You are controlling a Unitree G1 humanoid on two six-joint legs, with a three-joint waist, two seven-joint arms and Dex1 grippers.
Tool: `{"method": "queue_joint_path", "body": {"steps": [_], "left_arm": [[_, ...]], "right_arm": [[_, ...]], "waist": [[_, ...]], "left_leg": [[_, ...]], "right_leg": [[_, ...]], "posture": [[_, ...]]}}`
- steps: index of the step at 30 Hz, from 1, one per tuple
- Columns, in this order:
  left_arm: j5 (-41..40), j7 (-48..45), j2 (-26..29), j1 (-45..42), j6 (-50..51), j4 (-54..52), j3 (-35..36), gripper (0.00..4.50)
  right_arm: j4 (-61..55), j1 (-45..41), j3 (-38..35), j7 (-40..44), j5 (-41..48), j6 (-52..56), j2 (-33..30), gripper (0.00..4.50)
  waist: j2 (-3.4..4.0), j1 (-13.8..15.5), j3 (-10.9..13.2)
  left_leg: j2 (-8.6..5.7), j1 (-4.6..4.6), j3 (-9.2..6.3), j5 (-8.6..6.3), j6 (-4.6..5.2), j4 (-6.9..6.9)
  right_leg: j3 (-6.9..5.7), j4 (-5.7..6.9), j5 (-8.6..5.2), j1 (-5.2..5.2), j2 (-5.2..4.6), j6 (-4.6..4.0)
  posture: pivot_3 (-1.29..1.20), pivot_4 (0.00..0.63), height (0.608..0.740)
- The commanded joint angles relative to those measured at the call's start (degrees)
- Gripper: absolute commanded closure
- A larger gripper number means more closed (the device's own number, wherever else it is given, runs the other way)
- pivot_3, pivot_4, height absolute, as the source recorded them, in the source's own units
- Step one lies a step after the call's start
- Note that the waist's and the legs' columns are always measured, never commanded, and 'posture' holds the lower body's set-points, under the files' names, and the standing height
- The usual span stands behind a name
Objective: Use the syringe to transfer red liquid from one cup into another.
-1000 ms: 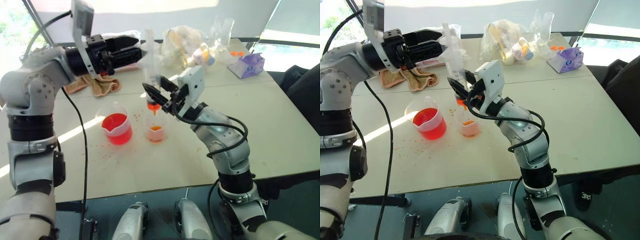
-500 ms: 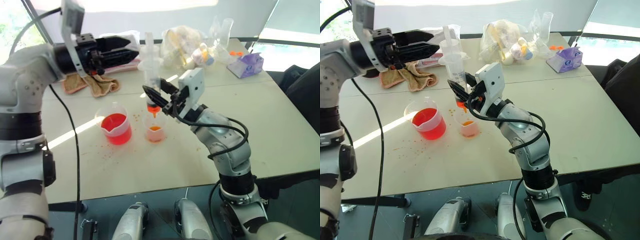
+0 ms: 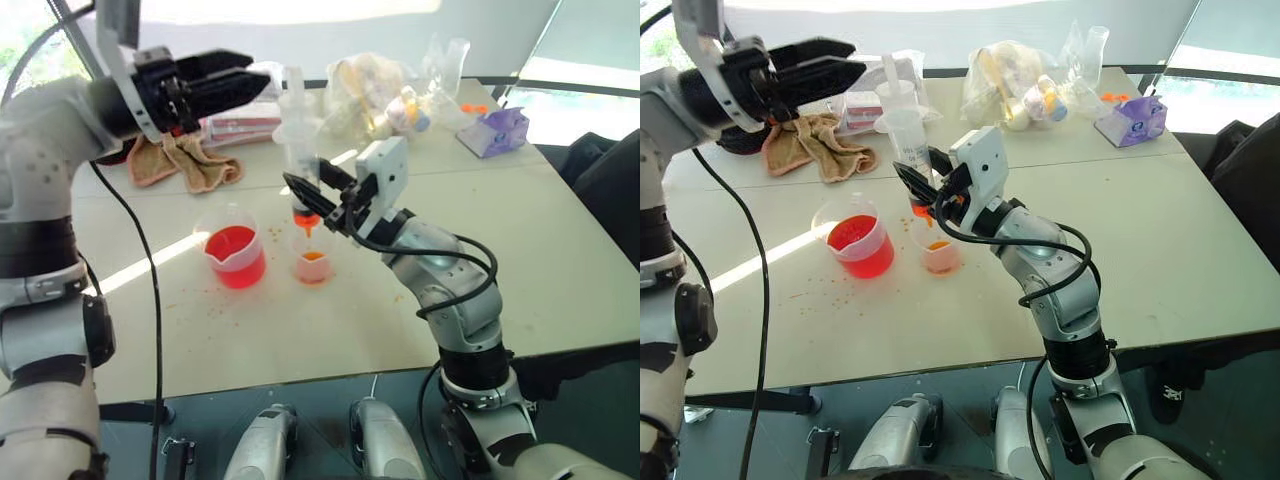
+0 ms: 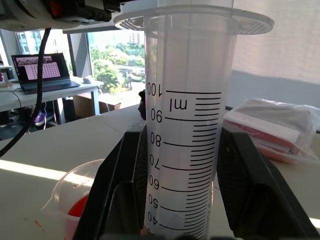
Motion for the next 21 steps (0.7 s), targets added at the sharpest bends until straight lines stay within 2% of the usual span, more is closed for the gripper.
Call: {"method": "queue_joint_path", "body": {"steps": [1,11,21], "left_arm": [[-1.9,0.2,0.0,-1.8,1.1,-1.2,1.8,1.6],[-3.2,-0.1,-1.7,-0.8,3.3,-3.2,0.1,1.6],[2.9,-2.8,-5.2,-1.6,-1.3,2.2,-5.9,1.6]], "right_arm": [[-1.5,-1.4,-0.2,0.2,0.8,-0.8,0.4,3.14],[-1.6,-1.7,0.1,0.2,0.6,-0.8,0.4,3.14],[-1.2,-2.0,0.2,0.3,0.4,-1.2,0.3,3.14]], "waist": [[0.0,0.0,0.0],[0.0,0.0,0.0],[0.0,0.1,0.0]], "left_leg": [[0.0,0.0,0.0,0.0,0.0,0.02],[-0.01,0.0,0.0,0.0,0.0,0.33],[-0.01,0.0,0.0,0.0,0.0,0.38]], "right_leg": [[0.0,0.05,0.0,-0.02,0.0,0.0],[0.01,0.36,-0.01,0.0,-0.01,0.0],[0.01,0.4,-0.01,-0.01,0.0,-0.01]], "posture": [[0.0,0.15,0.736],[0.0,0.15,0.736],[0.0,0.15,0.736]]}}
